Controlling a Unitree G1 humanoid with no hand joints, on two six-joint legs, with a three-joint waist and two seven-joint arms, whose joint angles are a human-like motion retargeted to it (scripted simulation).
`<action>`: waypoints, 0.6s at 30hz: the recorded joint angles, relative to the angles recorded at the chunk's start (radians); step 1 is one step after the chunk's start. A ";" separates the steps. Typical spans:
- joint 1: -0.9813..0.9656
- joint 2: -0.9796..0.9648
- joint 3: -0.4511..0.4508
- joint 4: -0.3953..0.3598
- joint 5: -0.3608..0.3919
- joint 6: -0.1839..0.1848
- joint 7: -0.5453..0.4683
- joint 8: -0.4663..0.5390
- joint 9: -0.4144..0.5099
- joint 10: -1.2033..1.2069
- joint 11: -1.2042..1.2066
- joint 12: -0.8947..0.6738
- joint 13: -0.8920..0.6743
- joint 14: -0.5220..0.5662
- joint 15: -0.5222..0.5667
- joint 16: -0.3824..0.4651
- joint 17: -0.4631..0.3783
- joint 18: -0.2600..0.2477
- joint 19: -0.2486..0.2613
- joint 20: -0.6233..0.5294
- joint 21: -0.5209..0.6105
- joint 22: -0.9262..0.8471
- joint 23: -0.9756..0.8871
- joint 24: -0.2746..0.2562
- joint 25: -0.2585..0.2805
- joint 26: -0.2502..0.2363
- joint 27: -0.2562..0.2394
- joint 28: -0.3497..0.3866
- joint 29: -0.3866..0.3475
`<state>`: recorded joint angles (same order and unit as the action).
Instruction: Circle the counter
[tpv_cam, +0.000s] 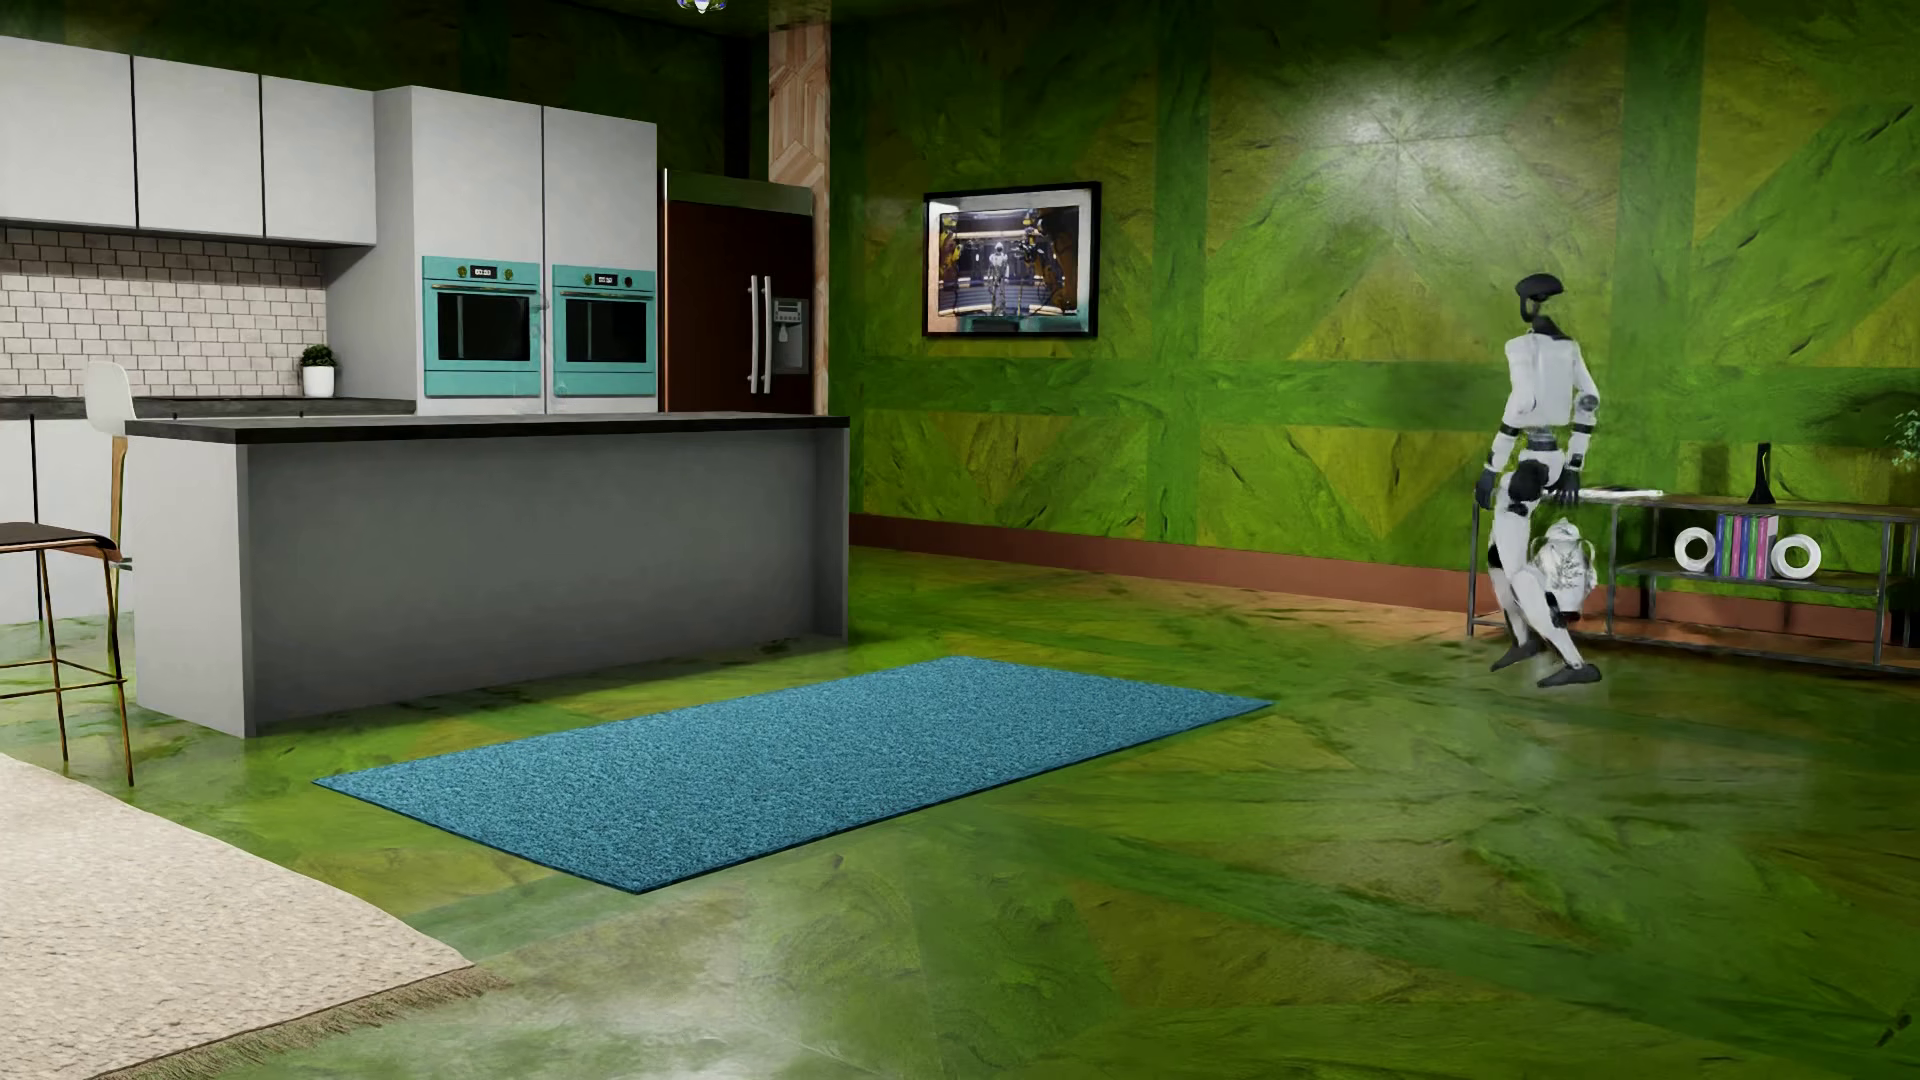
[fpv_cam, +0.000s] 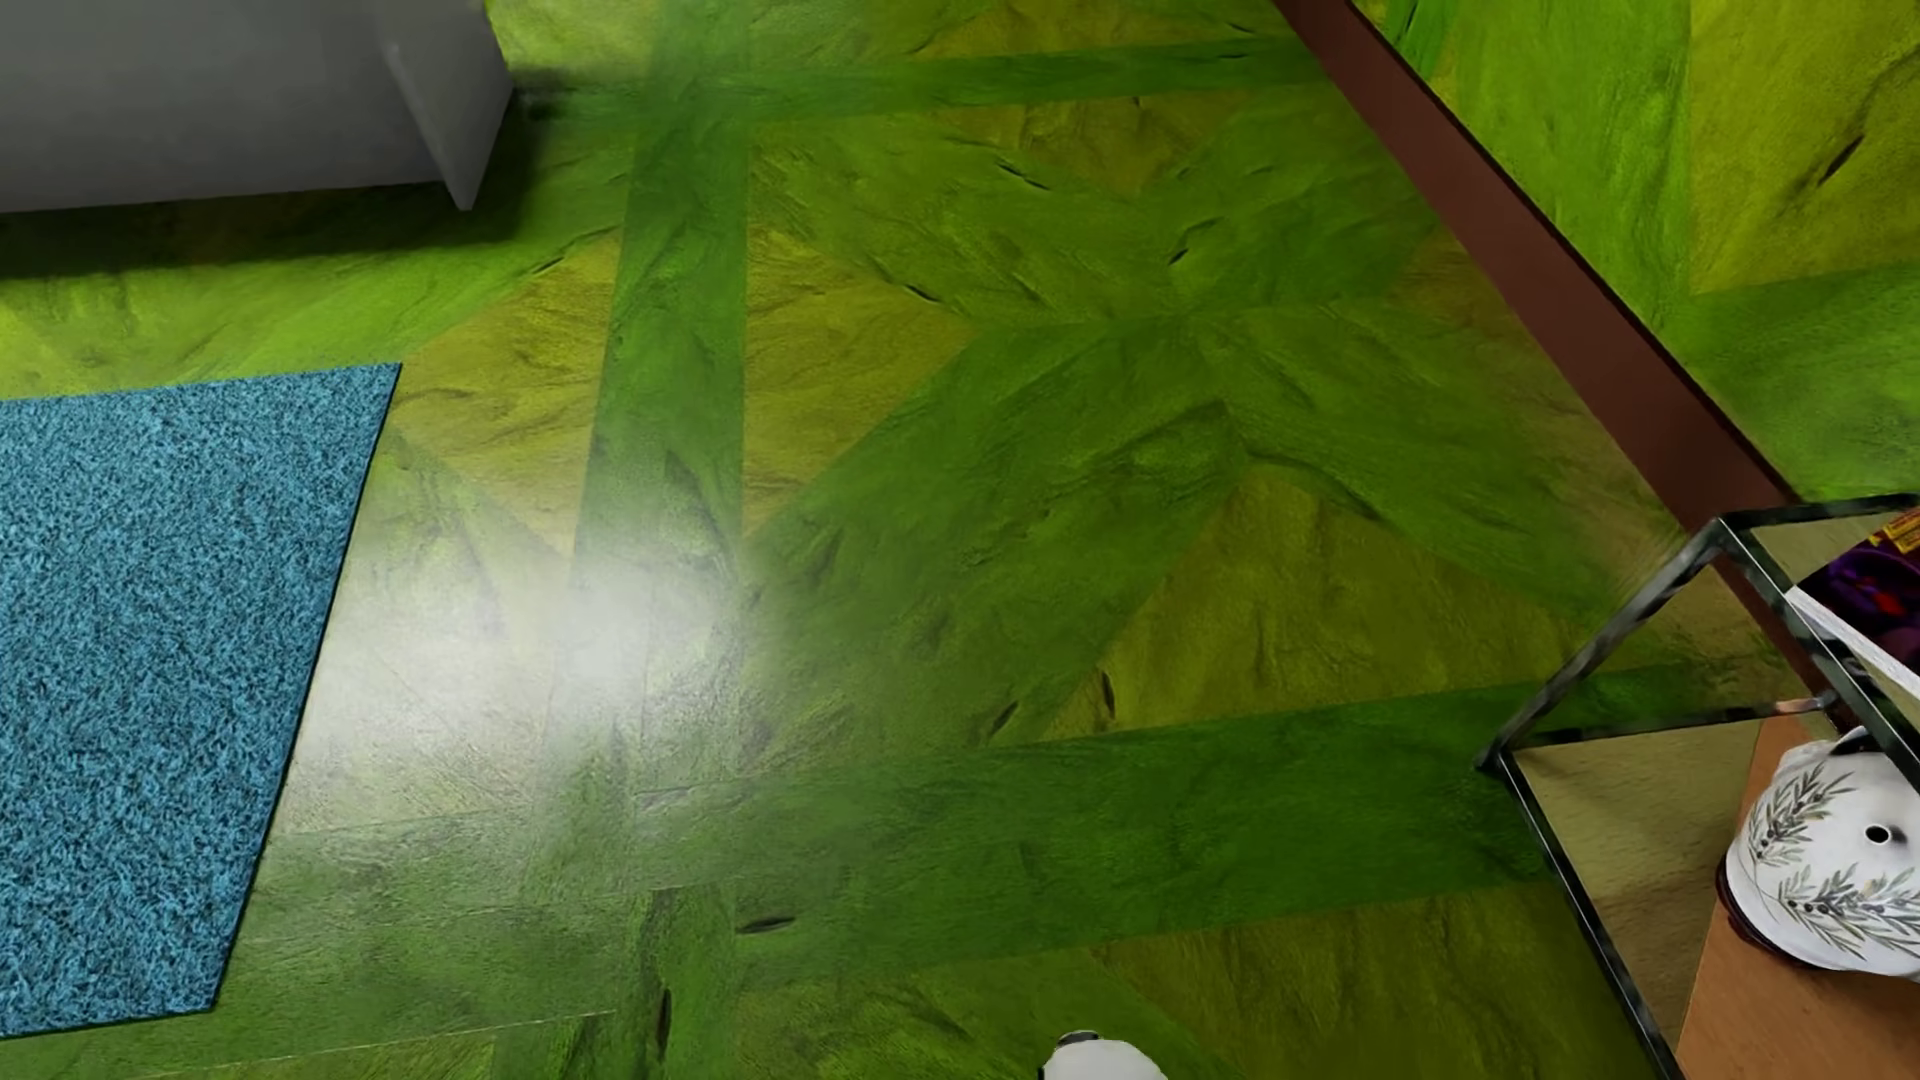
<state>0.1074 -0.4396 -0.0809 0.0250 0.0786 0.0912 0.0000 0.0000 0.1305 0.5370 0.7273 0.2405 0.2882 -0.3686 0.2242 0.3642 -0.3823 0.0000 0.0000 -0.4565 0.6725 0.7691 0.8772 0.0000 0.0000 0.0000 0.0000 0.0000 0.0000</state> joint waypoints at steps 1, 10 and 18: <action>0.064 -0.041 -0.030 0.002 -0.007 0.001 0.000 0.000 -0.010 -0.029 -0.147 -0.016 0.006 -0.025 -0.111 0.011 -0.001 0.000 0.000 0.008 -0.005 -0.031 -0.005 0.000 0.000 0.000 0.000 0.000 0.000; -0.136 0.050 0.019 0.139 0.137 0.063 0.000 0.000 -0.051 0.766 -0.031 0.031 -0.015 0.283 -0.073 -0.013 0.027 0.000 0.000 0.023 -0.047 0.070 0.062 0.000 0.000 0.000 0.000 0.000 0.000; -0.585 0.732 0.351 0.137 0.043 -0.034 0.000 0.000 -0.062 -0.144 -0.314 0.112 -0.171 0.319 -0.616 -0.001 -0.060 0.000 0.000 0.023 -0.128 0.122 -0.198 0.000 0.000 0.000 0.000 0.000 0.000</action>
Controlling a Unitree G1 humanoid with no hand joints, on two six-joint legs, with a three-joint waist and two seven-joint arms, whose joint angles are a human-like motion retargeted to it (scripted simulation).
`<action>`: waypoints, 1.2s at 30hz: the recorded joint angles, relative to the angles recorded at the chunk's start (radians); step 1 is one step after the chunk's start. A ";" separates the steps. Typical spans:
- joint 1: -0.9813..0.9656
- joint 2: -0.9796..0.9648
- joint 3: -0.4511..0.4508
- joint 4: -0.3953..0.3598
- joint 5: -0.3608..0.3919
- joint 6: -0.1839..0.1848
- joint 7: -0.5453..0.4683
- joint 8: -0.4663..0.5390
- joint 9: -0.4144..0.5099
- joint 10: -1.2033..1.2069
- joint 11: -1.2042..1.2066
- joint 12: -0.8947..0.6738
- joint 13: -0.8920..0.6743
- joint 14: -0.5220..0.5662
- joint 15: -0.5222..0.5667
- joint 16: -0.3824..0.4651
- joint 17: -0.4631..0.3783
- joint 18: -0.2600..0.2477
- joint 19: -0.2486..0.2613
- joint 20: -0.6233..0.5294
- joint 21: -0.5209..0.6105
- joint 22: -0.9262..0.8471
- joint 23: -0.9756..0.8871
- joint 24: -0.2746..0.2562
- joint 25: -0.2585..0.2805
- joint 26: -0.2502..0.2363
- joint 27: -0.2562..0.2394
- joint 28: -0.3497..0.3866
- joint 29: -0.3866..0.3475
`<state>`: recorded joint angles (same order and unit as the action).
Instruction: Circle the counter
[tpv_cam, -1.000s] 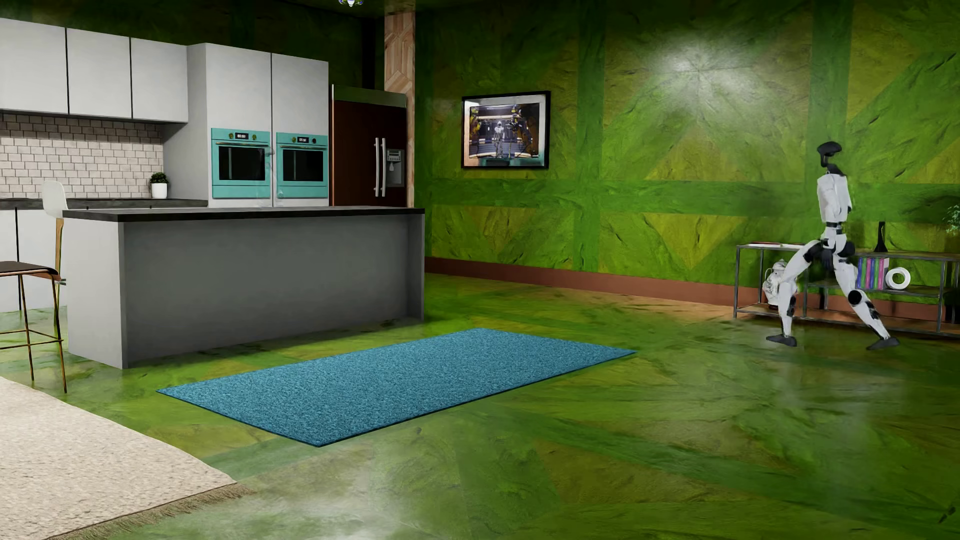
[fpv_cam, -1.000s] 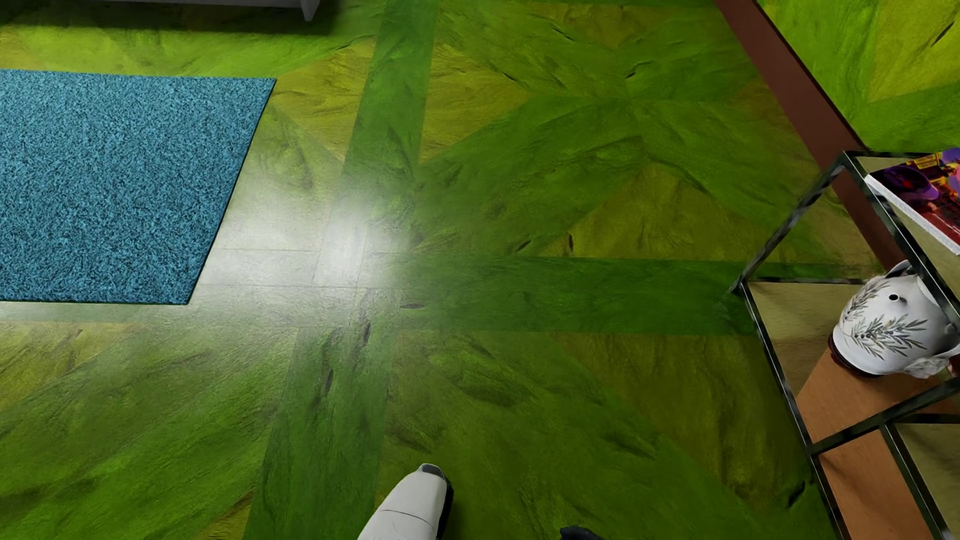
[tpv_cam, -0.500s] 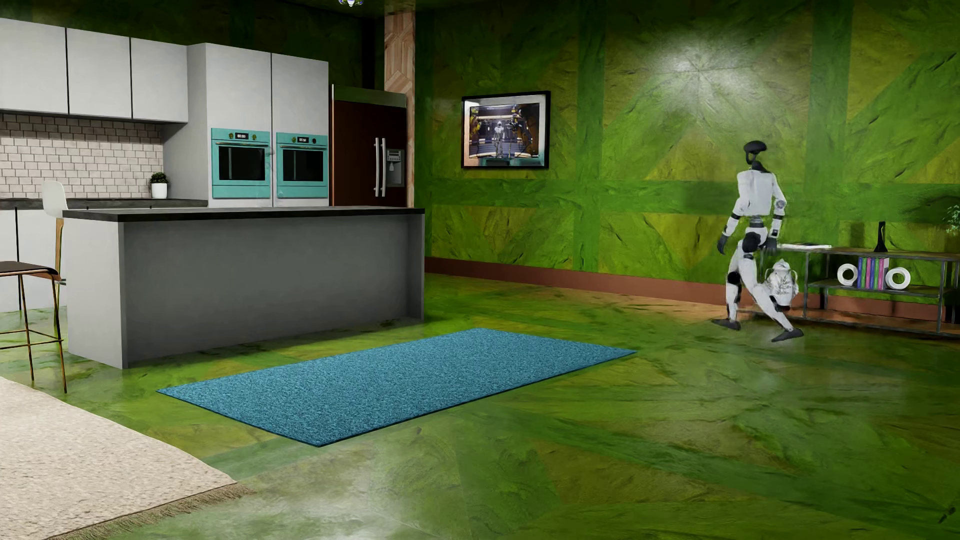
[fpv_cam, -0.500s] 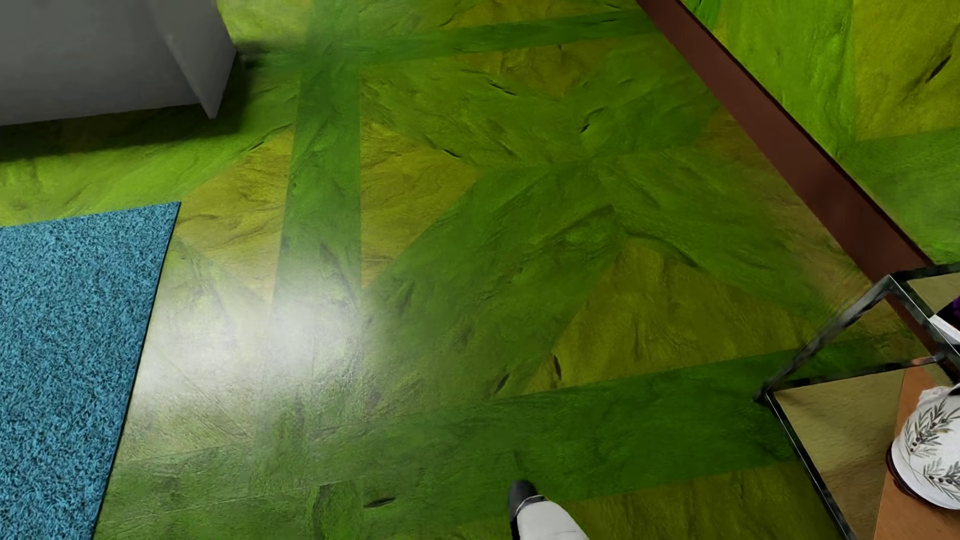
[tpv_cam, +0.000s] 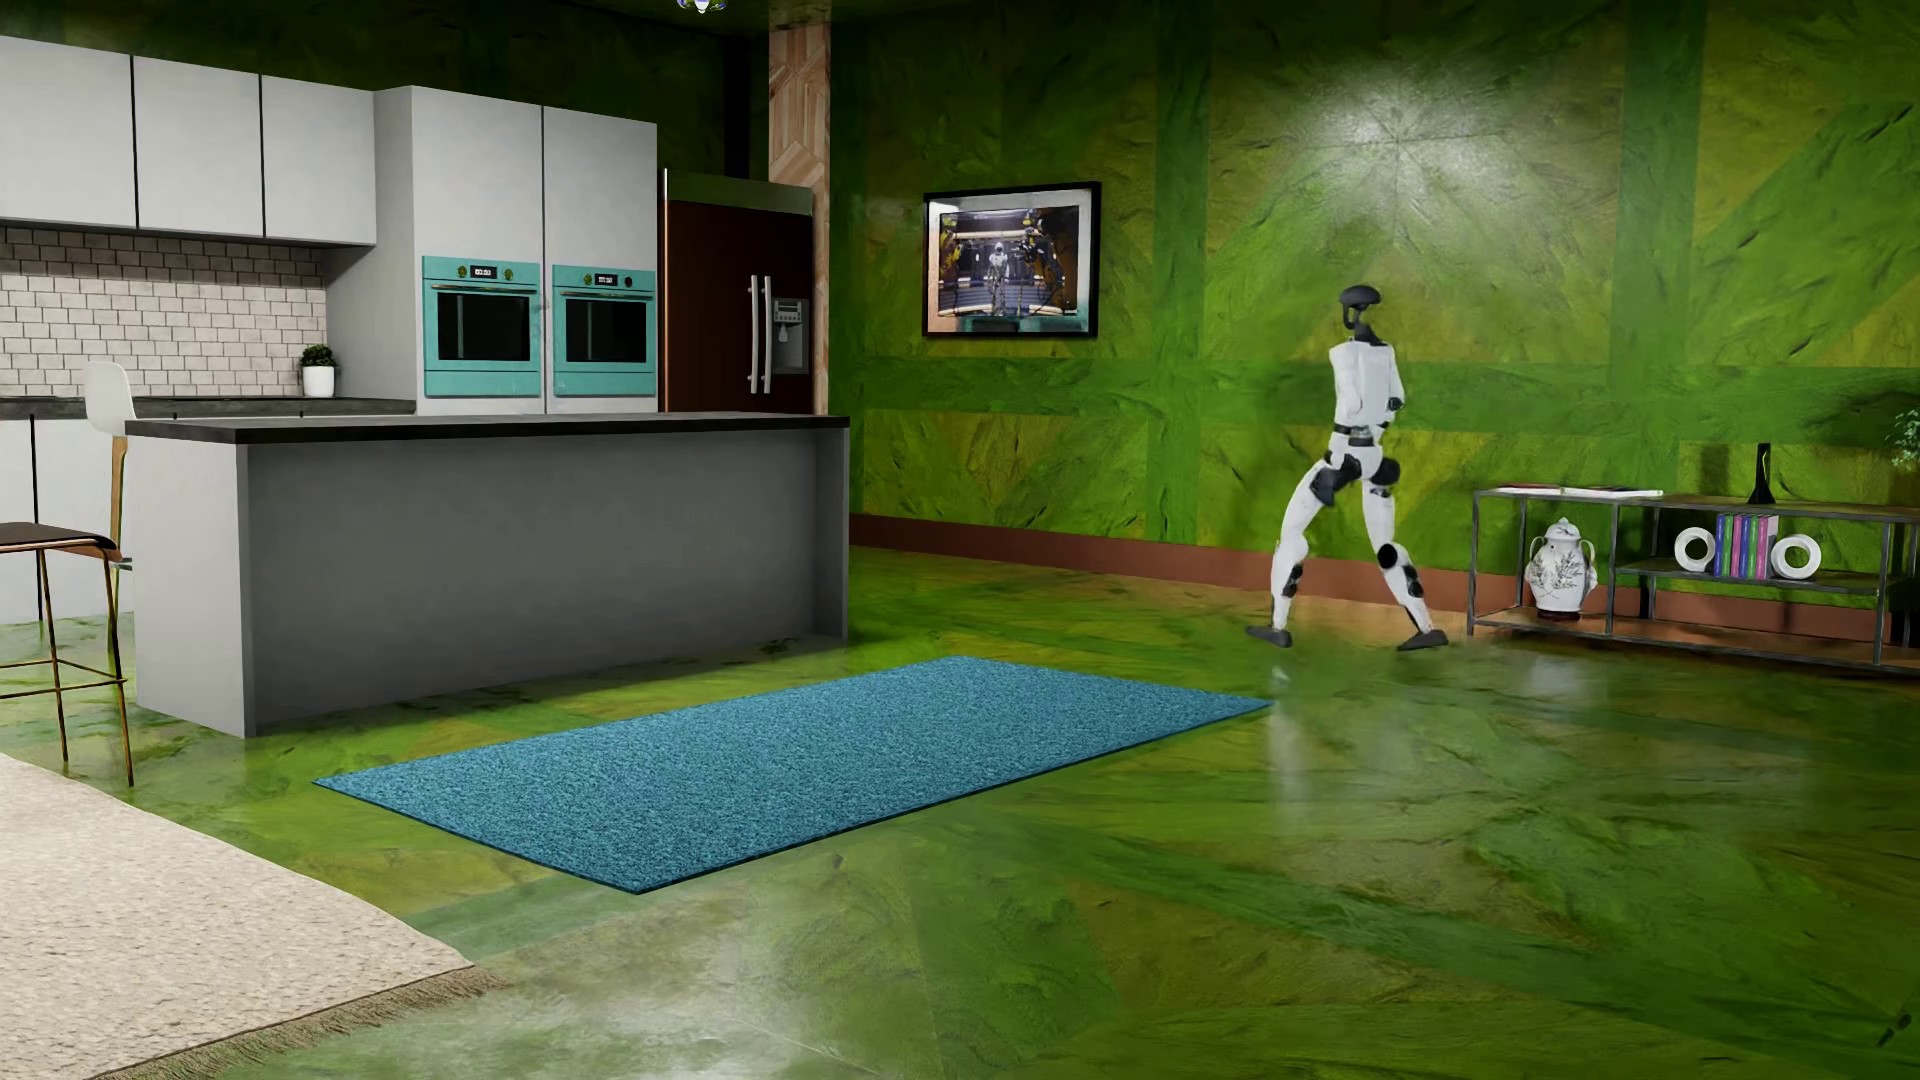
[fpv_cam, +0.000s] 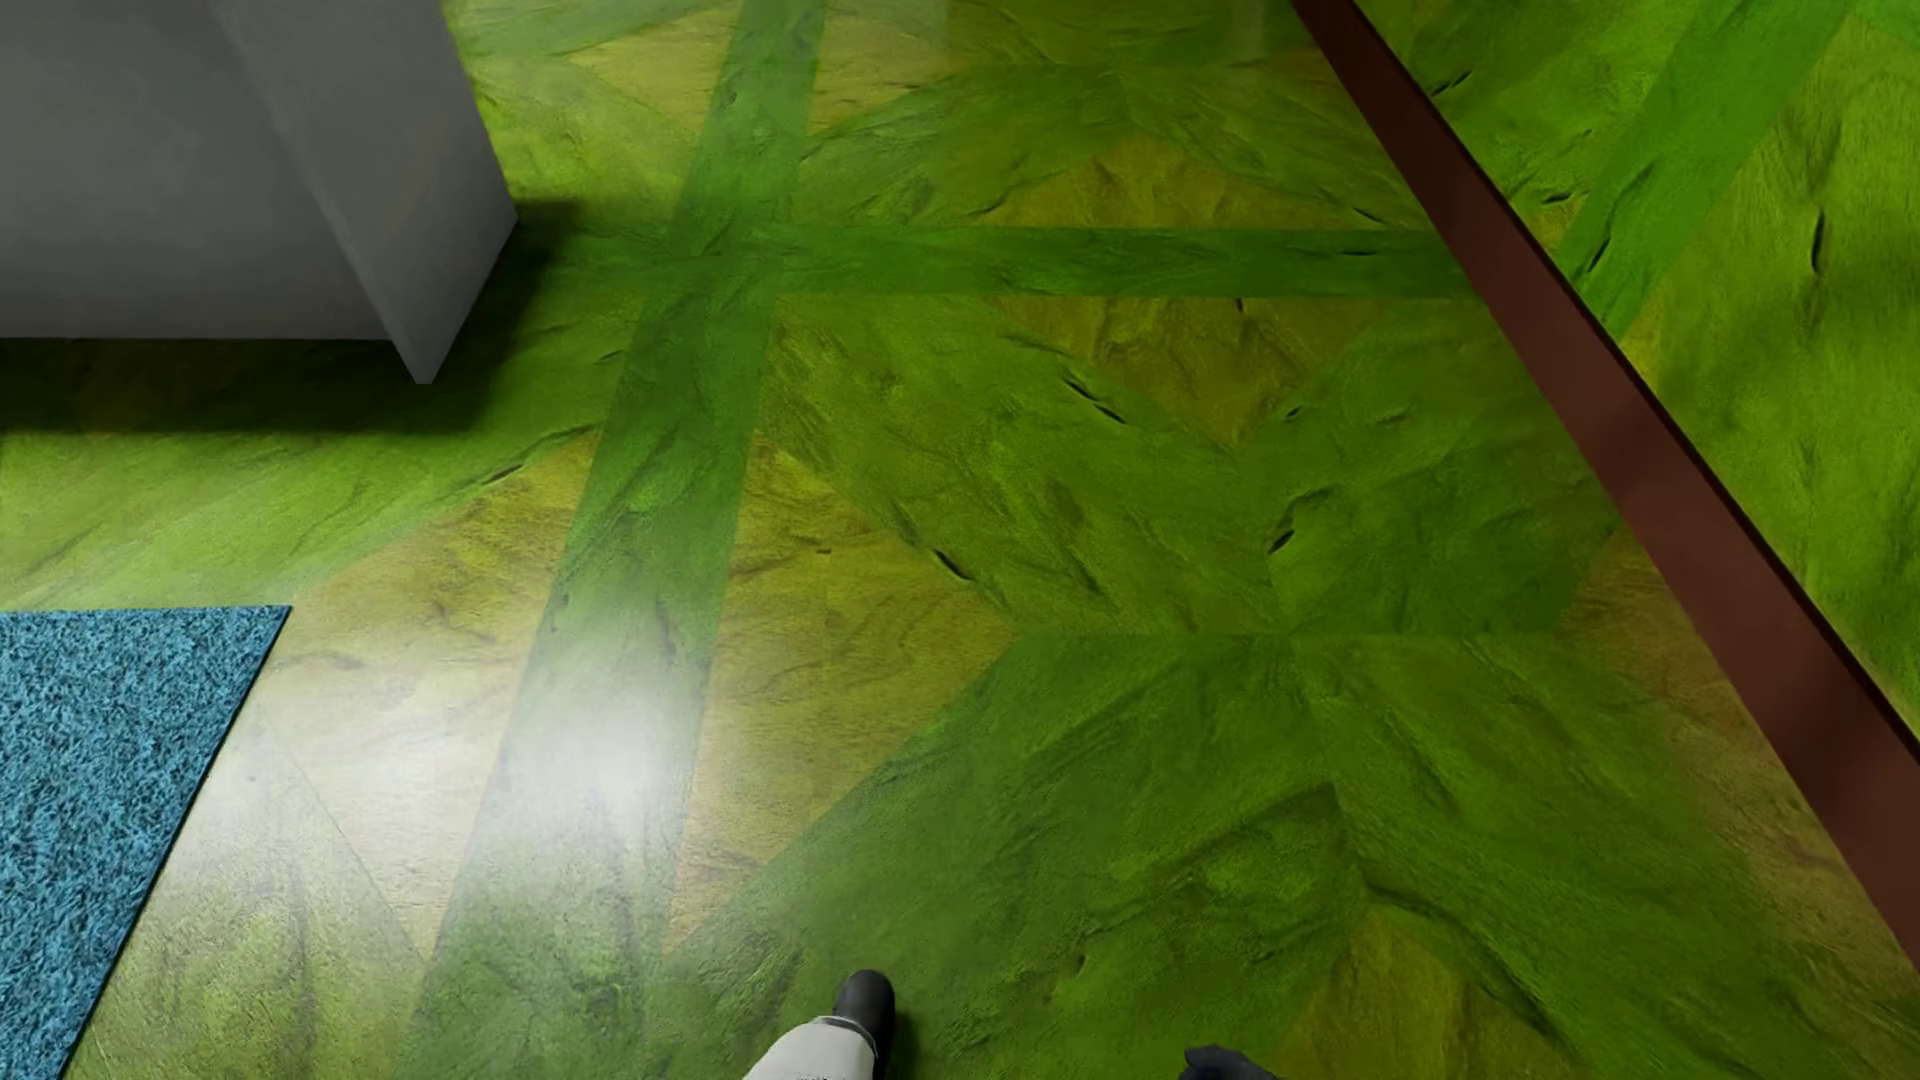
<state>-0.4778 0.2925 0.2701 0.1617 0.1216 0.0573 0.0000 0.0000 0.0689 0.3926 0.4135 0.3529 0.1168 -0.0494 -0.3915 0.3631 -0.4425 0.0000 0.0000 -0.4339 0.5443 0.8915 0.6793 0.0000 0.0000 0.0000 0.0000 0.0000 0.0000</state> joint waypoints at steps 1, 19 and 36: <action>-0.022 0.045 0.023 0.017 -0.020 -0.002 0.000 0.000 -0.005 -0.067 0.010 0.005 -0.016 0.056 0.009 0.000 0.001 0.000 0.000 -0.002 -0.012 0.012 -0.002 0.000 0.000 0.000 0.000 0.000 0.000; 0.829 -0.854 -0.445 -0.035 -0.056 0.072 0.000 0.000 -0.007 0.317 0.178 -0.116 0.251 -0.079 0.511 0.004 0.081 0.000 0.000 0.148 0.094 -0.153 0.245 0.000 0.000 0.000 0.000 0.000 0.000; -0.040 -0.074 -0.008 -0.166 -0.111 0.081 0.000 0.000 -0.002 0.498 0.651 0.087 0.068 -0.237 0.436 0.037 0.051 0.000 0.000 -0.024 -0.171 0.195 0.109 0.000 0.000 0.000 0.000 0.000 0.000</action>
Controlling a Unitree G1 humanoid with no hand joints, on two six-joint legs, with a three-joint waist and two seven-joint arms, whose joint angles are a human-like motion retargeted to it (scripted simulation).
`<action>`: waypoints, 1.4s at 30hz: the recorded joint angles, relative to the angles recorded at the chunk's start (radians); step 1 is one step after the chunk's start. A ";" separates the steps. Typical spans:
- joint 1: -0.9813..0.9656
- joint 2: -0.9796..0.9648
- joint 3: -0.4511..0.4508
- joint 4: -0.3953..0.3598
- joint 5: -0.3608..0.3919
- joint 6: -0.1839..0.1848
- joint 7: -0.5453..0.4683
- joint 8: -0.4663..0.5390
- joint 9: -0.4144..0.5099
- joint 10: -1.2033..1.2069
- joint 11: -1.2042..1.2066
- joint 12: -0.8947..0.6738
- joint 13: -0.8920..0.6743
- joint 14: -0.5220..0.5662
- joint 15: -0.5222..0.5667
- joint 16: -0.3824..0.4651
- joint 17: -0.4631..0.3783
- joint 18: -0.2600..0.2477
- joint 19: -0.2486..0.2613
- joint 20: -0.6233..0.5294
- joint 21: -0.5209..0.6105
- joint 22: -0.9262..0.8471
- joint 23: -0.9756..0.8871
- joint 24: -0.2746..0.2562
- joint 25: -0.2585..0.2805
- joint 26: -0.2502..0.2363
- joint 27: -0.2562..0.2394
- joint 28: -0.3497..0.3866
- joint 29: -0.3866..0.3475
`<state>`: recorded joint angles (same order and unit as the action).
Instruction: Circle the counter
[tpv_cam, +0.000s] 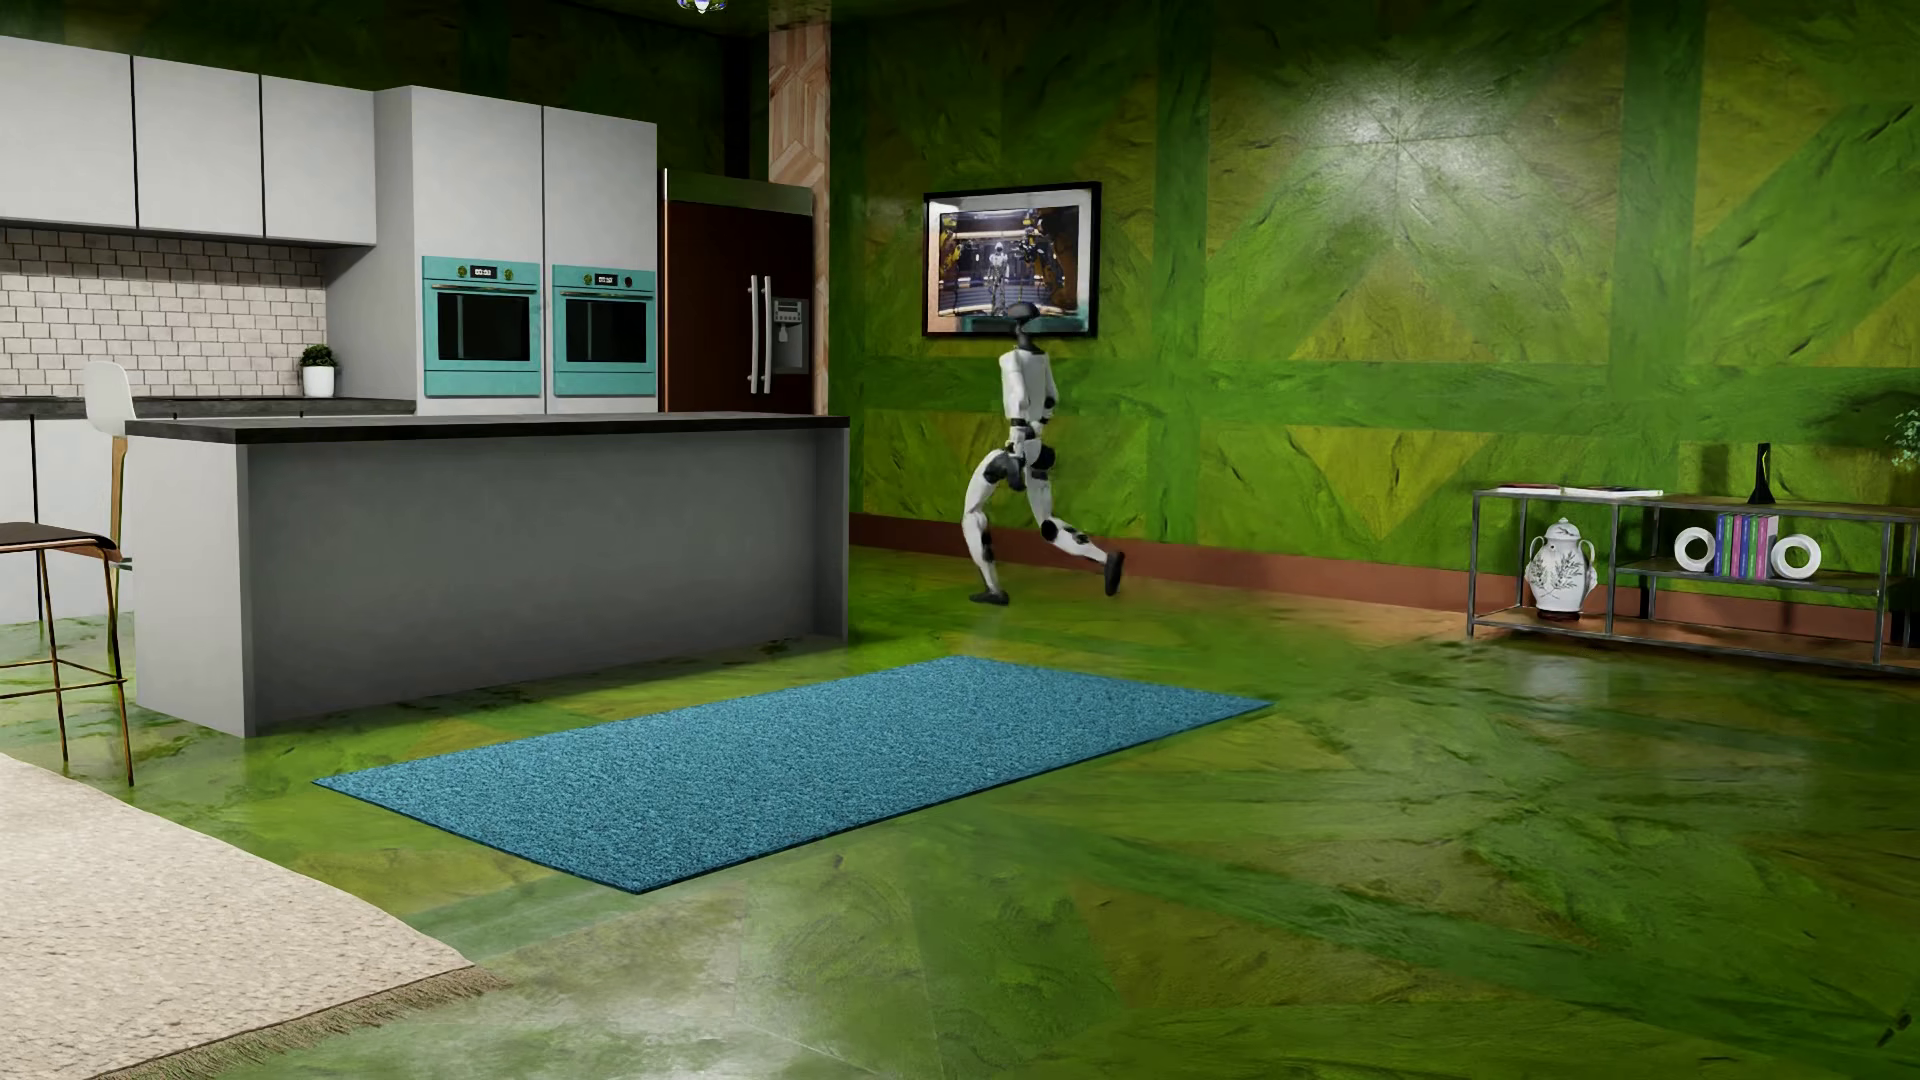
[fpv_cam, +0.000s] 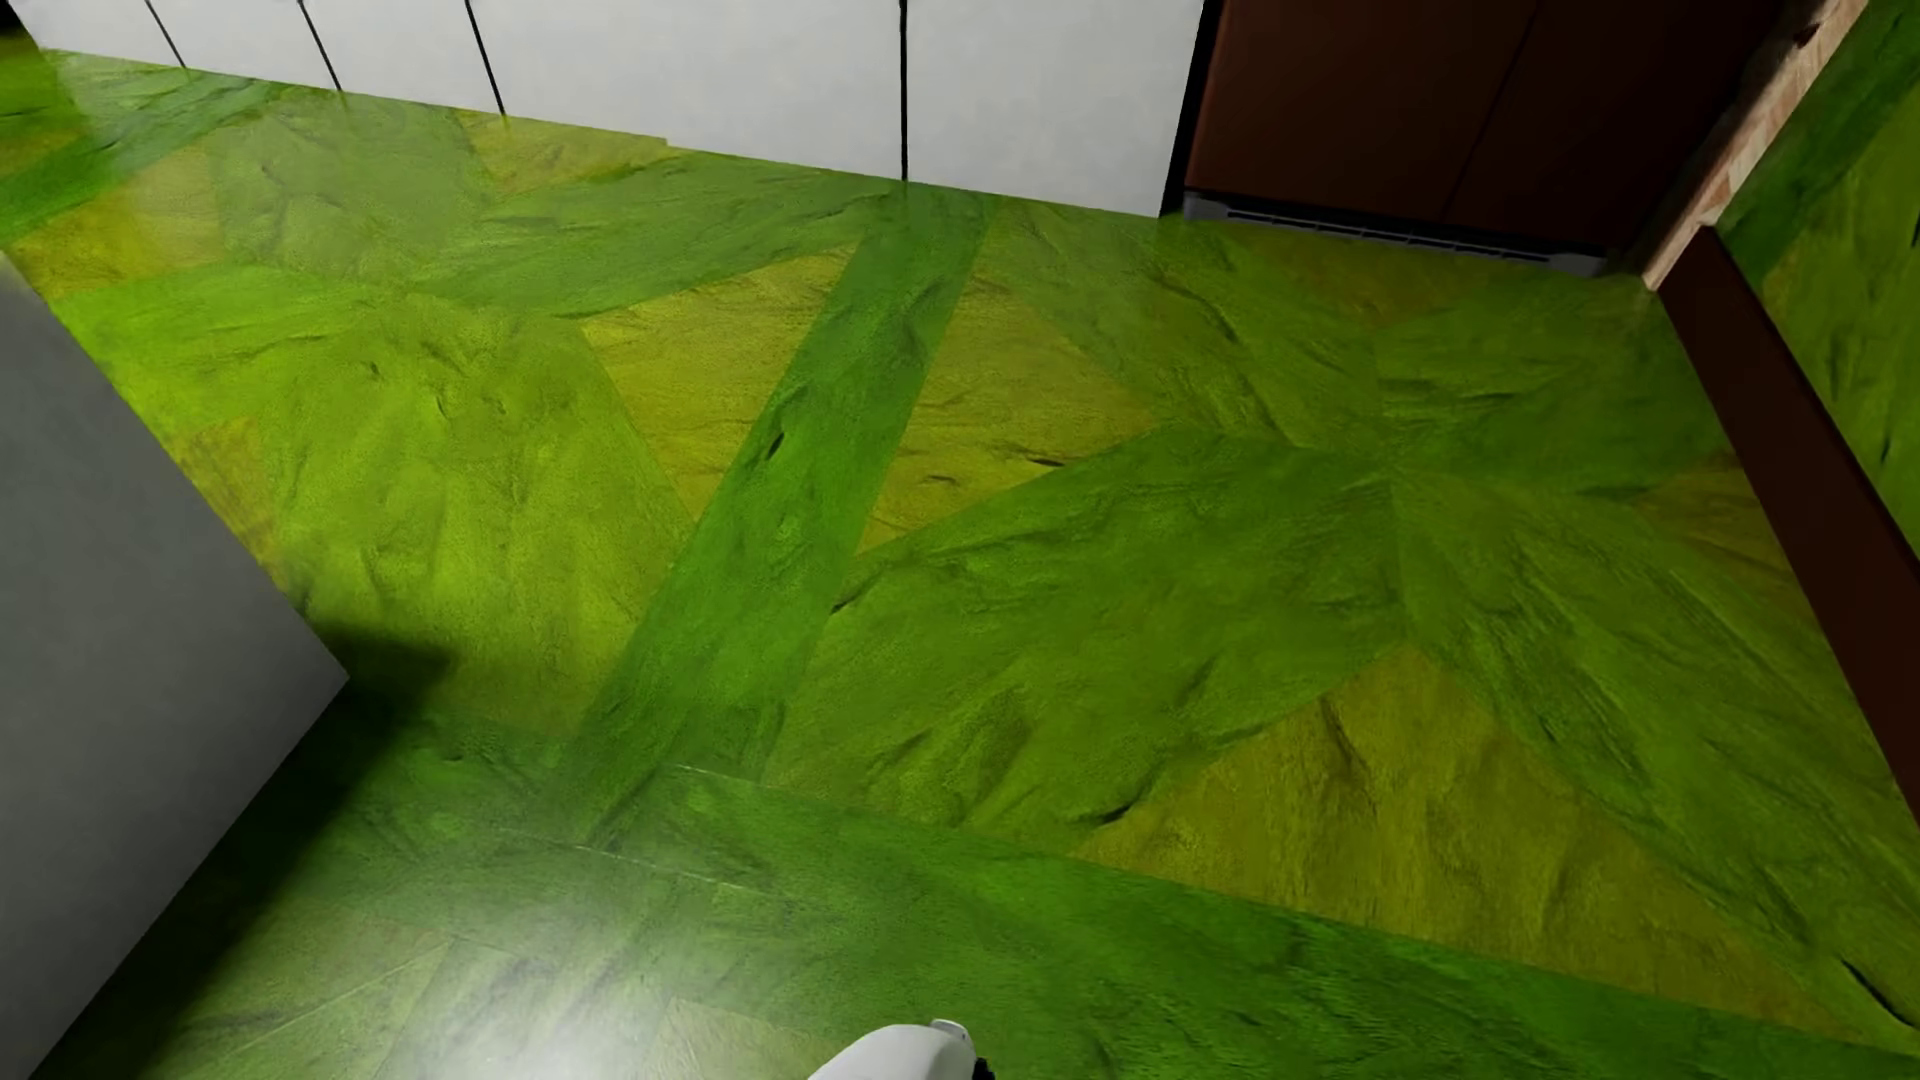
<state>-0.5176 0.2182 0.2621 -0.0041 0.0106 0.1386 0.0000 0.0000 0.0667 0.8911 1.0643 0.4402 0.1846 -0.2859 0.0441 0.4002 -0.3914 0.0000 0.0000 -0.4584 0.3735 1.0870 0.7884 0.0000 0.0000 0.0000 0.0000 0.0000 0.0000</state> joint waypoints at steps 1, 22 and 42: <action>0.073 -0.132 -0.030 -0.045 0.004 0.014 0.000 0.000 0.009 -0.021 0.258 -0.029 0.010 -0.018 -0.017 -0.004 -0.005 0.000 0.000 -0.019 0.046 -0.039 0.064 0.000 0.000 0.000 0.000 0.000 0.000; 0.121 -0.072 -0.060 0.104 0.130 -0.020 0.000 0.000 0.038 0.080 -0.629 -0.051 -0.060 0.002 -0.265 0.011 -0.068 0.000 0.000 0.014 0.076 -0.167 0.024 0.000 0.000 0.000 0.000 0.000 0.000; 0.887 -0.731 -0.490 0.106 0.021 -0.044 0.000 0.000 0.032 -0.324 -0.563 -0.234 0.257 0.002 -0.224 -0.014 0.006 0.000 0.000 0.212 0.364 -0.594 0.269 0.000 0.000 0.000 0.000 0.000 0.000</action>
<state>0.3697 -0.5123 -0.2277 0.1015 0.0318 0.0945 0.0000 0.0000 0.0992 0.5670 0.5014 0.2066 0.4415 -0.2837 -0.1801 0.3863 -0.3858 0.0000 0.0000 -0.2461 0.7376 0.4934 1.0577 0.0000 0.0000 0.0000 0.0000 0.0000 0.0000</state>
